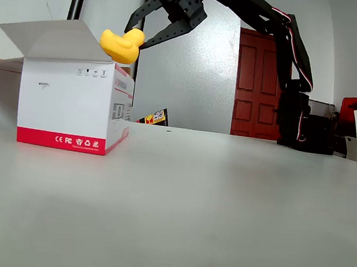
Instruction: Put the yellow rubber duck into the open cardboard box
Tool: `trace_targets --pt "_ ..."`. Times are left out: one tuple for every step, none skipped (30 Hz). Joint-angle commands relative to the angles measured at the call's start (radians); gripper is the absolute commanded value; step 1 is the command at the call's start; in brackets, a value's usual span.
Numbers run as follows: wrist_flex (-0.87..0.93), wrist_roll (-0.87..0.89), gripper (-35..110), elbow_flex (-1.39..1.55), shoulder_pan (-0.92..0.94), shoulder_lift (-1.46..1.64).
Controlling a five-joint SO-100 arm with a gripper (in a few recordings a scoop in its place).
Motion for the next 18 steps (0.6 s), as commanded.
trace_targets --pt "-0.003 0.006 7 -0.054 -0.005 0.008" --pt "-0.003 0.006 7 -0.054 -0.008 0.008" --pt "-0.003 0.006 7 -0.054 -0.011 0.006" --pt "-0.003 0.006 7 -0.054 -0.012 0.003" --pt "-0.003 0.006 7 -0.054 -0.015 0.000" --pt "-0.003 0.008 7 -0.054 -0.018 -0.002" --pt "-0.003 0.008 7 -0.054 -0.021 -0.003" --pt "-0.003 0.011 7 -0.054 -0.025 -0.005" --pt "-0.003 0.014 7 -0.054 -0.029 -0.006" --pt "-0.003 0.015 7 -0.055 -0.034 -0.008" --pt "-0.003 0.018 7 -0.055 -0.038 -0.009" --pt "-0.003 0.018 7 -0.055 -0.046 -0.009" --pt "-0.003 0.018 7 -0.057 -0.051 -0.011" --pt "-0.003 0.018 7 -0.063 -0.054 -0.017" --pt "-0.003 0.020 7 -0.071 -0.057 -0.023" --pt "-0.003 0.021 7 -0.078 -0.060 -0.029" --pt "-0.003 0.021 7 -0.084 -0.063 -0.034" --pt "-0.003 0.021 7 -0.091 -0.064 -0.038"
